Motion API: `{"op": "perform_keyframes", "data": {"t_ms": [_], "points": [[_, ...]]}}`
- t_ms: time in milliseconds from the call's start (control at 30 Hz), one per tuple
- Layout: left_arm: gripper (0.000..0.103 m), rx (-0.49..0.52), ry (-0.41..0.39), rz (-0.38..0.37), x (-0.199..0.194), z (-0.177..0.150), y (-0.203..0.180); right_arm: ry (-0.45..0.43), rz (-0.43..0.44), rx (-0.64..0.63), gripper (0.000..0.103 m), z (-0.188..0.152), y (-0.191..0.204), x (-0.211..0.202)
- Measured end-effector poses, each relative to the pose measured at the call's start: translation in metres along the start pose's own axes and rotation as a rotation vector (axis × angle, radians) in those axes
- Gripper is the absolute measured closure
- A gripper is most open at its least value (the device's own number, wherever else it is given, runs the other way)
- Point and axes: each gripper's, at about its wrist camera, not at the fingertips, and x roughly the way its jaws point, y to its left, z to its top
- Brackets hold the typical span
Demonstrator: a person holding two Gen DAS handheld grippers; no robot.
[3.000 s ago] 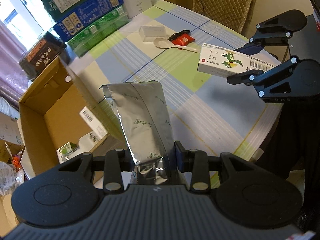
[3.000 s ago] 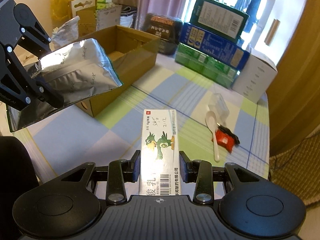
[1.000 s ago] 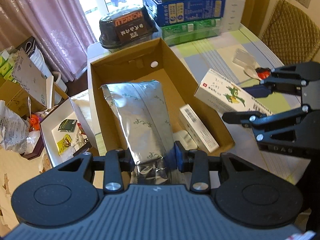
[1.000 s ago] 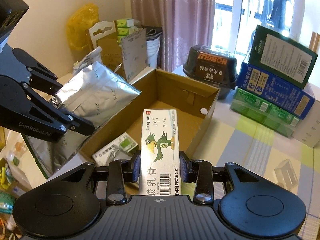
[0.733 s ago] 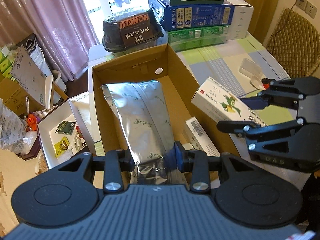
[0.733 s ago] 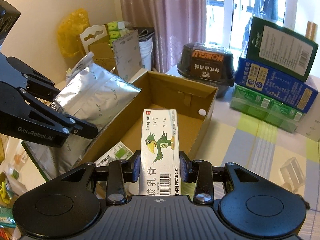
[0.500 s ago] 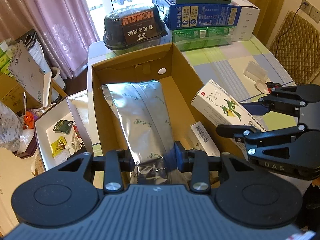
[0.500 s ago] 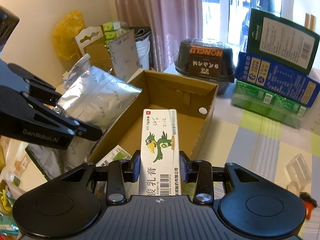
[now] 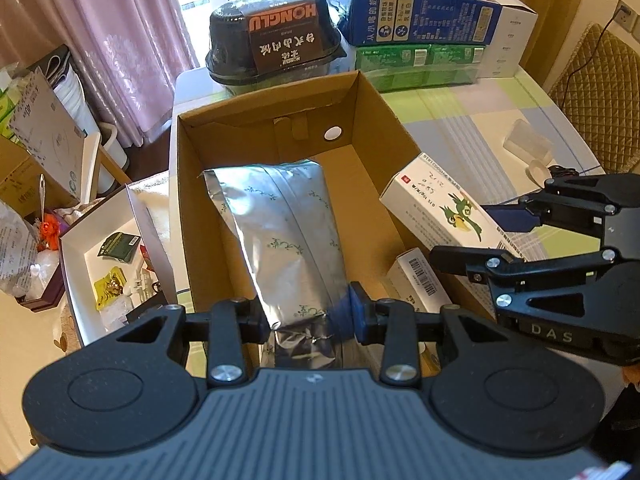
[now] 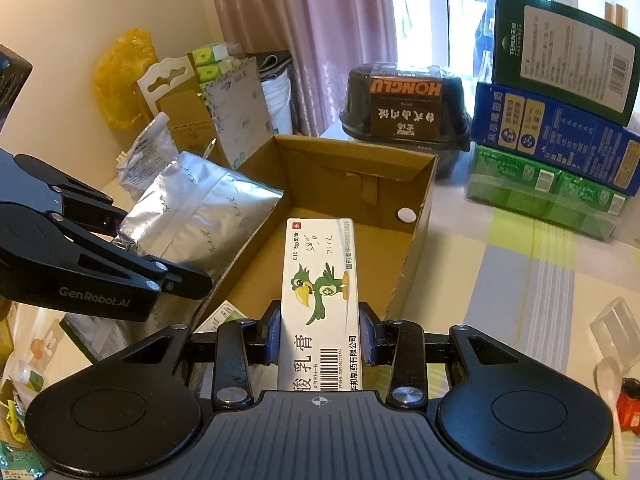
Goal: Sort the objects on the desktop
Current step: 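Open the left tool to drop the foil bag while the right tool releases the white box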
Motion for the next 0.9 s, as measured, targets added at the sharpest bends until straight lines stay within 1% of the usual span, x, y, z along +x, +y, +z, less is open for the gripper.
{"op": "perform_keyframes", "data": {"t_ms": [67, 100, 133, 200, 400, 500, 567, 633, 667, 767, 833, 900], "points": [[0.070, -0.011, -0.004, 0.004, 0.002, 0.000, 0.002, 0.000, 0.001, 0.004, 0.067, 0.000, -0.001, 0.002], [0.064, -0.025, -0.014, 0.010, 0.002, 0.000, 0.003, 0.000, 0.002, 0.007, 0.067, 0.001, -0.002, 0.002], [0.055, -0.033, -0.018, 0.017, 0.002, 0.000, 0.004, 0.000, 0.002, 0.009, 0.067, 0.001, -0.002, 0.002], [0.055, -0.028, -0.026, 0.034, 0.000, -0.001, 0.005, 0.000, 0.003, 0.014, 0.067, 0.001, -0.003, 0.003], [0.055, -0.028, -0.027, 0.042, -0.006, -0.010, 0.010, 0.001, 0.015, 0.040, 0.067, 0.003, -0.002, 0.005], [0.055, -0.039, -0.032, 0.045, -0.009, -0.015, 0.014, 0.000, 0.039, 0.063, 0.067, 0.005, 0.001, 0.007], [0.055, -0.045, -0.035, 0.042, -0.012, -0.018, 0.016, -0.021, 0.073, 0.095, 0.067, 0.008, 0.000, 0.008], [0.055, -0.045, -0.036, 0.045, -0.015, -0.020, 0.016, -0.038, 0.091, 0.135, 0.053, 0.010, -0.003, 0.006], [0.055, -0.043, -0.035, 0.046, -0.016, -0.021, 0.016, -0.050, 0.091, 0.143, 0.043, 0.012, -0.004, 0.004], [0.051, -0.042, -0.038, 0.046, -0.019, -0.027, 0.015, -0.073, 0.073, 0.133, 0.043, 0.012, -0.006, -0.005], [0.043, -0.049, -0.042, 0.043, -0.021, -0.030, 0.012, -0.078, 0.069, 0.147, 0.043, 0.009, -0.011, -0.012], [0.041, -0.053, -0.054, 0.044, -0.024, -0.033, 0.008, -0.083, 0.060, 0.157, 0.042, 0.004, -0.017, -0.020]]}}
